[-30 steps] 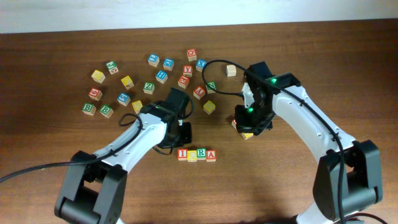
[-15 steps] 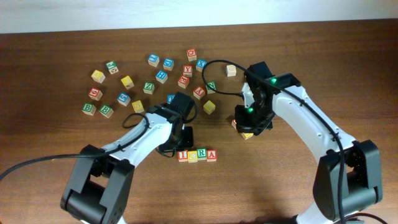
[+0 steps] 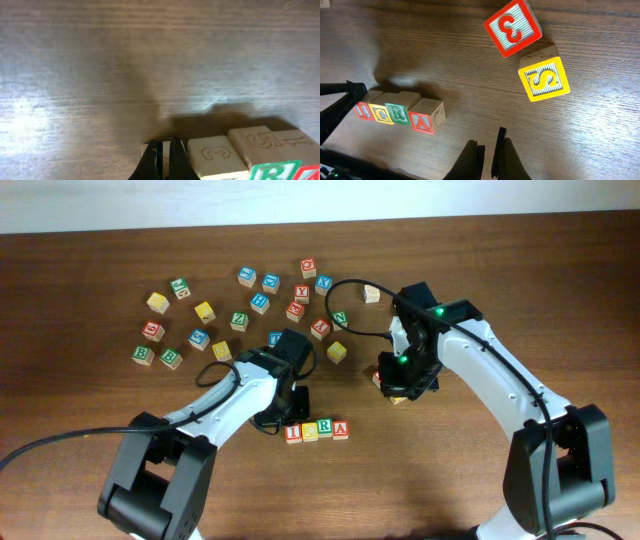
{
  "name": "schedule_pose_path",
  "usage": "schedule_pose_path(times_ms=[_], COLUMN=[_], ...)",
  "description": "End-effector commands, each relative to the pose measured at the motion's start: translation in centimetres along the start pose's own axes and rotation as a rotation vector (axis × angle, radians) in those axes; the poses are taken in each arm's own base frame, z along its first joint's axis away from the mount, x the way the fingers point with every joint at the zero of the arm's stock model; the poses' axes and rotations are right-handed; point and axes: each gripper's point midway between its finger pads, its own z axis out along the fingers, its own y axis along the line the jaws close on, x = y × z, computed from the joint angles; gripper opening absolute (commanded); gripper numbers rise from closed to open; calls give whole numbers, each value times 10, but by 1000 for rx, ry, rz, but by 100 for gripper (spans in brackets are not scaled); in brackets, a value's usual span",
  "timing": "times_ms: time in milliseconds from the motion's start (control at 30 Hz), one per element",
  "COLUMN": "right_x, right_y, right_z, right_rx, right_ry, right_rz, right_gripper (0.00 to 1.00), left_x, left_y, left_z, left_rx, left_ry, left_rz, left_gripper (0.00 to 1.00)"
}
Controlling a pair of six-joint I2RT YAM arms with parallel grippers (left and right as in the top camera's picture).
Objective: Spell out ICRA
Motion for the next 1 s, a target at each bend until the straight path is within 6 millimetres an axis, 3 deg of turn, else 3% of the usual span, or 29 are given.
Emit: schedule_pose_path(times_ms=[0, 233, 333, 467, 600, 700, 833, 967], right_x=[2, 2, 4, 9, 4, 1, 3, 9], right_y=[-1, -1, 0, 10, 9, 4, 2, -5], right_z=[-2, -2, -1, 3, 5, 5, 9, 22], right_rx=[7, 7, 8, 11, 47, 77, 79, 86], right_ry=[-6, -6, -2, 6, -23, -38, -30, -14], right_rz=[-10, -10, -15, -50, -31, 1, 4, 14], right_gripper=[5, 5, 5, 5, 5, 5, 5, 5], left_x=[1, -1, -16, -31, -11, -3, -9, -17], left_y=[2, 1, -3, 25, 52, 57, 47, 23], left_z=[3, 2, -11, -39, -45, -41, -16, -13], left_rx=[-14, -10, 4, -69, -120, -130, -49, 84], left_ry=[10, 4, -26, -21, 83, 113, 66, 49], left_rz=[0, 1, -11, -88, -151, -99, -96, -90], left_gripper=[0, 0, 0, 0, 0, 0, 0, 0])
